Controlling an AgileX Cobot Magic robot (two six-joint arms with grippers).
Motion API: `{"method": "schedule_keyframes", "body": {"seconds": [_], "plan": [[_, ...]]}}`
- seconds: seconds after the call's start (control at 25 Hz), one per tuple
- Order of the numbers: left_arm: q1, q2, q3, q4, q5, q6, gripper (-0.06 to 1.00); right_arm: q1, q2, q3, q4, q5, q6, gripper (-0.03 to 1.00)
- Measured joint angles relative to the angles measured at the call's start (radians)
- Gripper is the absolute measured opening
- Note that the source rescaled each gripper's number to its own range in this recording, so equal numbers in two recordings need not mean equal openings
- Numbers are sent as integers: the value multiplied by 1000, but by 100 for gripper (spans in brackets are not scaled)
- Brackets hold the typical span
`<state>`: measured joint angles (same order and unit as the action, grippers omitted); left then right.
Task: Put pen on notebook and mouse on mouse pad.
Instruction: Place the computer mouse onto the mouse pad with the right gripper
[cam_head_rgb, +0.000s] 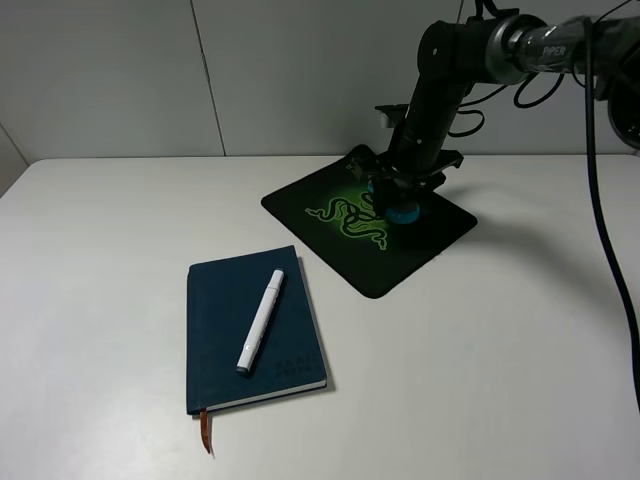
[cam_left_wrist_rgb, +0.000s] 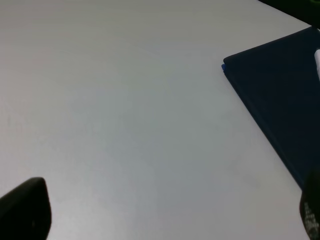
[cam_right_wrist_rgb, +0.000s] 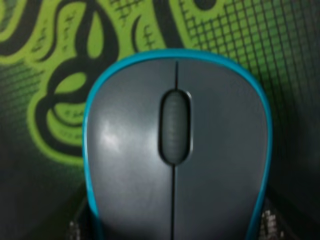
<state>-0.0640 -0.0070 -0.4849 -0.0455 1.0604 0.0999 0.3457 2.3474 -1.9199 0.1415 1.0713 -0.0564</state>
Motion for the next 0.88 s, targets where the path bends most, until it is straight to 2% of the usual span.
{"method": "schedule_keyframes", "body": {"seconds": [0.4, 0.8, 0.84, 0.88], "plan": [[0, 0, 0, 0, 0, 0, 100, 0, 55, 0, -7, -42, 0, 0], [0, 0, 0, 0, 0, 0, 100, 0, 55, 0, -8, -41, 0, 0], [0, 0, 0, 0, 0, 0, 100, 0, 55, 0, -7, -40, 0, 10], [0, 0, 0, 0, 0, 0, 100, 0, 55, 0, -7, -40, 0, 37]]}}
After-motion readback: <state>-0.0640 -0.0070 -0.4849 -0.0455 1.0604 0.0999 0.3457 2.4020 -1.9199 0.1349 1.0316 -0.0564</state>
